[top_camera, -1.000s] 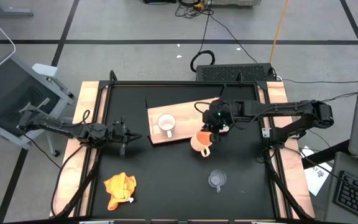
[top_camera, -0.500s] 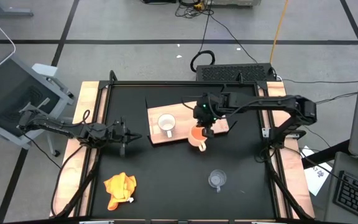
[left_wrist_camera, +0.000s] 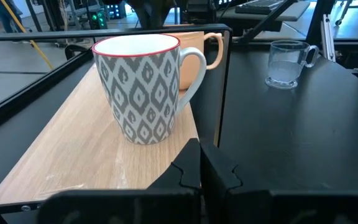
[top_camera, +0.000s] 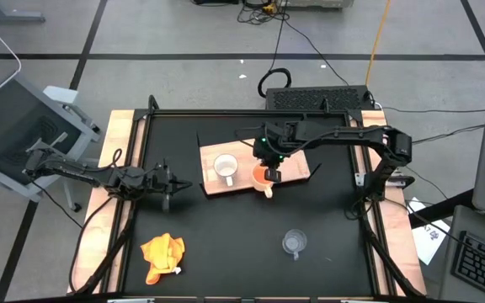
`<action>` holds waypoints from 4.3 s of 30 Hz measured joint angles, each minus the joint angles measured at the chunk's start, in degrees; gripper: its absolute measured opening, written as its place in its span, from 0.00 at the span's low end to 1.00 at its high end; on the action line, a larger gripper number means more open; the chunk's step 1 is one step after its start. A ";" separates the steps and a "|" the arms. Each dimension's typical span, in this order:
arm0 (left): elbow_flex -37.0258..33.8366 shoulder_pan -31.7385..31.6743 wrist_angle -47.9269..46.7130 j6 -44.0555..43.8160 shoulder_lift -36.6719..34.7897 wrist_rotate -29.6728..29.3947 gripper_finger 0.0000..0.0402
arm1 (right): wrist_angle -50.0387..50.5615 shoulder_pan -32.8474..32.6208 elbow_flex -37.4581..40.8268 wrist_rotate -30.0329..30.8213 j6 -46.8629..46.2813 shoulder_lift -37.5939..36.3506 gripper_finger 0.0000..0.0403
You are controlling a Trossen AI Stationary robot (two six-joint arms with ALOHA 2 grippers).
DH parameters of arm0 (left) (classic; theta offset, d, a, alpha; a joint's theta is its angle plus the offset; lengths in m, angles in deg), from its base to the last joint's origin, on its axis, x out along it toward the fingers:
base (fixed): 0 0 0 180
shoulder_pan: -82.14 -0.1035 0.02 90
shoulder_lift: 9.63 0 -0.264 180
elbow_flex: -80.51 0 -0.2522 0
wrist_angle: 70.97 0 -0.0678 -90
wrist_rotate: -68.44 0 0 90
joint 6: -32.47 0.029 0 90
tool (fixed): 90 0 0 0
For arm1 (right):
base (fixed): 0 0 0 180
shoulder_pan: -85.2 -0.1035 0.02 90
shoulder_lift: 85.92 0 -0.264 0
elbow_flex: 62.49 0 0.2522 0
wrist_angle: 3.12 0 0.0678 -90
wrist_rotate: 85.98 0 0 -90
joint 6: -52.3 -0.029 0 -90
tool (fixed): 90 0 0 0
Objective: Stack small to large cups/mugs on shelf
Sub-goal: Put the yellow mug on the shelf
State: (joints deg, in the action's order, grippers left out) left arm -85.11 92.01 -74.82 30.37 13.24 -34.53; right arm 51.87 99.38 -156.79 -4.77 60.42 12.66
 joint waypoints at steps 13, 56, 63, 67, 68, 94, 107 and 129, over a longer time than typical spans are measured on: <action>0.00 0.02 -0.76 0.04 0.00 -0.02 0.00 | -0.01 1.45 -0.78 4.56 0.41 0.68 0.00; 0.00 0.02 -1.15 -0.36 0.00 -0.02 0.00 | 1.88 3.49 -3.21 2.44 0.94 3.68 0.00; 0.00 0.01 -1.26 -0.10 -0.02 -0.01 0.00 | 0.80 3.47 -3.12 2.07 1.12 4.15 0.00; 0.00 0.01 -1.28 -0.10 -0.02 -0.02 0.00 | 0.97 3.36 -3.05 2.38 1.52 3.98 0.00; 0.00 0.02 -1.26 -0.10 -0.02 -0.02 0.00 | 1.09 3.36 -3.05 2.48 1.64 3.98 0.00; 0.00 0.01 -1.32 -0.11 -0.02 -0.01 0.00 | 2.98 1.87 -2.97 6.03 3.11 4.01 0.01; 0.00 0.02 -1.33 -0.99 -0.02 0.00 0.00 | 3.18 1.82 -2.80 7.30 1.63 4.20 0.11; 0.00 0.02 -1.28 -1.71 0.00 0.00 0.00 | 2.06 -2.32 -3.32 12.29 2.02 4.24 0.19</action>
State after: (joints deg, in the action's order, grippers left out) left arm -85.11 92.03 -76.11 28.66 13.24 -34.53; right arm 53.93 97.06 -160.11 7.52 62.43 16.90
